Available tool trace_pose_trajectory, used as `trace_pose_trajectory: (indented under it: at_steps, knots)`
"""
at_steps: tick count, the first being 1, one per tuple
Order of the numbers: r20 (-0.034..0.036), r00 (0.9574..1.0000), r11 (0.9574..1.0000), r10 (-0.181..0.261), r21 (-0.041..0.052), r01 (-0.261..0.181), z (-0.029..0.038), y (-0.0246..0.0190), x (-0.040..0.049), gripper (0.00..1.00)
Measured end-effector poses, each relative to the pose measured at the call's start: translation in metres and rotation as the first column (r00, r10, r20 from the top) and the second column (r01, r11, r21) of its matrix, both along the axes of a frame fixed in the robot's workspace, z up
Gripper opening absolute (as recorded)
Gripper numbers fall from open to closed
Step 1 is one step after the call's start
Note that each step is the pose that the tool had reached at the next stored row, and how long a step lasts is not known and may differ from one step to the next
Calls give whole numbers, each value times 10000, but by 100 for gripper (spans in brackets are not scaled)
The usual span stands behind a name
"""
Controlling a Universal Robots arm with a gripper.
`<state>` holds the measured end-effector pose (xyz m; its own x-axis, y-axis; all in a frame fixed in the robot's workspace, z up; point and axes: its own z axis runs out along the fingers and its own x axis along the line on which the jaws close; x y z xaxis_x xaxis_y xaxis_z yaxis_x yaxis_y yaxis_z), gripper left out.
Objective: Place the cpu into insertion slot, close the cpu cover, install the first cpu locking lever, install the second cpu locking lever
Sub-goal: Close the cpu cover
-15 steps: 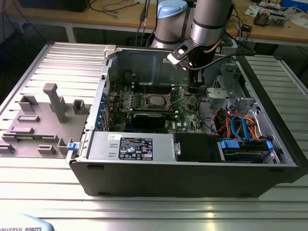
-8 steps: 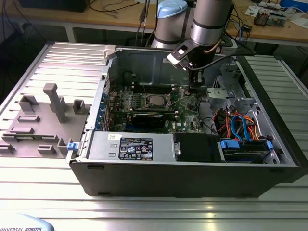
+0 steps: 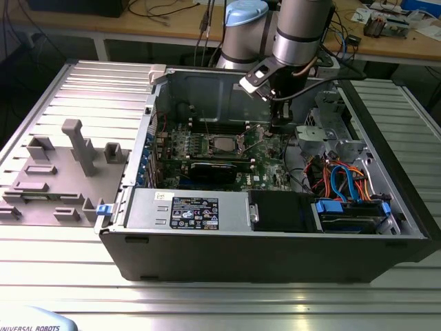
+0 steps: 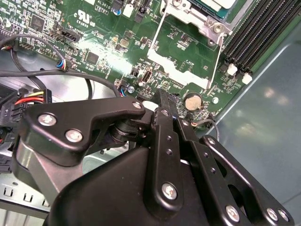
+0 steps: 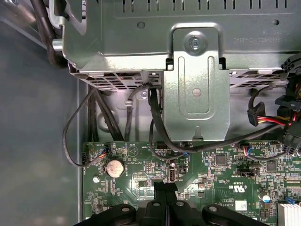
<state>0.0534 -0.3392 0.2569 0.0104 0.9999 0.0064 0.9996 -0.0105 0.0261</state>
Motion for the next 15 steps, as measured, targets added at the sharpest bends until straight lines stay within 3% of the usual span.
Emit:
trace_pose_trajectory:
  at_steps: [3,15]
  knots:
    - [-12,9997,9997,263,-1,-263,-6,0,0,11]
    - [-12,9996,9996,265,0,-265,-40,0,0,11]
